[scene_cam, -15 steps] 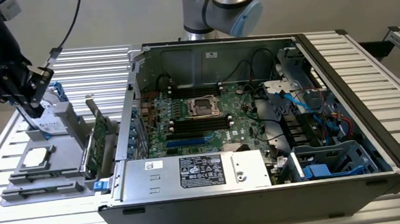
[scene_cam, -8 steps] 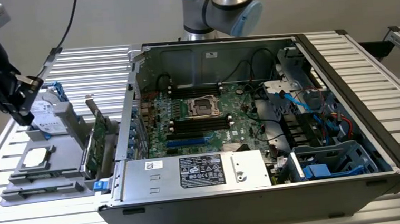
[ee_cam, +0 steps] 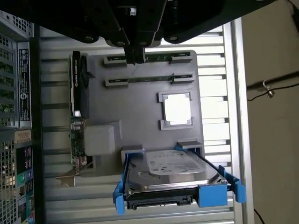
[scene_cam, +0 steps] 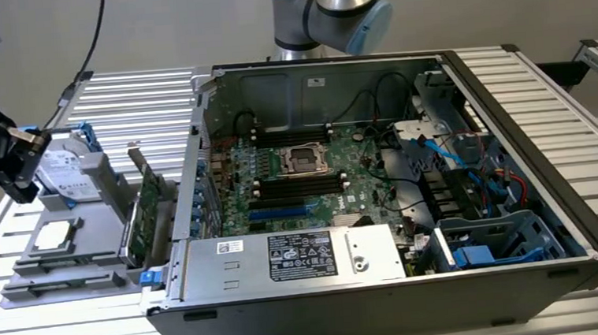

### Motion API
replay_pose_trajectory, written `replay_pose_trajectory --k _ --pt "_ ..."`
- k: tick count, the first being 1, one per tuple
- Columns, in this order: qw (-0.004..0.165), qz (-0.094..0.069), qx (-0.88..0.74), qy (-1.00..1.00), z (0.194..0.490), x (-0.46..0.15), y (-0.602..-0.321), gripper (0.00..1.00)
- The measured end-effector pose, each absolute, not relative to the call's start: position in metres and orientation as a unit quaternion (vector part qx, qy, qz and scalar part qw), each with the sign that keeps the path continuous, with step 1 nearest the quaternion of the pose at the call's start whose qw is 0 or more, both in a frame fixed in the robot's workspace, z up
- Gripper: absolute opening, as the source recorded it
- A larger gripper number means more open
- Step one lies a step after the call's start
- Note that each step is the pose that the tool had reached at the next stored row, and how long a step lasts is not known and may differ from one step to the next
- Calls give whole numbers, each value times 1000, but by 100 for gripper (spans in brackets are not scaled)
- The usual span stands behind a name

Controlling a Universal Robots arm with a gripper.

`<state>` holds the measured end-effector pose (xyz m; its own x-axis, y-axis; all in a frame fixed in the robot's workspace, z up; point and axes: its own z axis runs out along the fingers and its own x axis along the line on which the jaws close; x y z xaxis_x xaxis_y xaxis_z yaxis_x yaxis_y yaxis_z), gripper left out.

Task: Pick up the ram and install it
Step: 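Reach for the ram, then pick up the ram and move it above insertion slot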

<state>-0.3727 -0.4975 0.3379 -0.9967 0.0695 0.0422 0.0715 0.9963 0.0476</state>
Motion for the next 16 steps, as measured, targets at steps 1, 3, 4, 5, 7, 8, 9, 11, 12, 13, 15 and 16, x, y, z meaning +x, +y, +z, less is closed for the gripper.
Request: replay_pose_trajectory --k 1,3,4,5,7,8,9,11,12,13,15,16 --pt "20 -25 -35 -999 338 -373 -497 11" --pt "20 -25 -35 -999 338 -373 -498 11" --pt "20 -25 -35 -999 338 -373 -498 11" --pt "20 -25 -35 -999 338 -373 -498 11" --pt "20 -25 -35 -999 338 -373 -498 11" --pt "20 -25 -35 -999 338 -373 -498 11" --pt "20 -25 -35 -999 338 -373 -498 11" --pt "20 -25 -35 -999 338 -373 -498 11" --pt "20 -25 -35 -999 338 -373 -497 11" --pt "20 -25 -35 -999 338 -373 -498 11" --pt "20 -24 -35 -999 338 -373 -498 11" --pt "20 -24 -30 -999 338 -373 -498 11"
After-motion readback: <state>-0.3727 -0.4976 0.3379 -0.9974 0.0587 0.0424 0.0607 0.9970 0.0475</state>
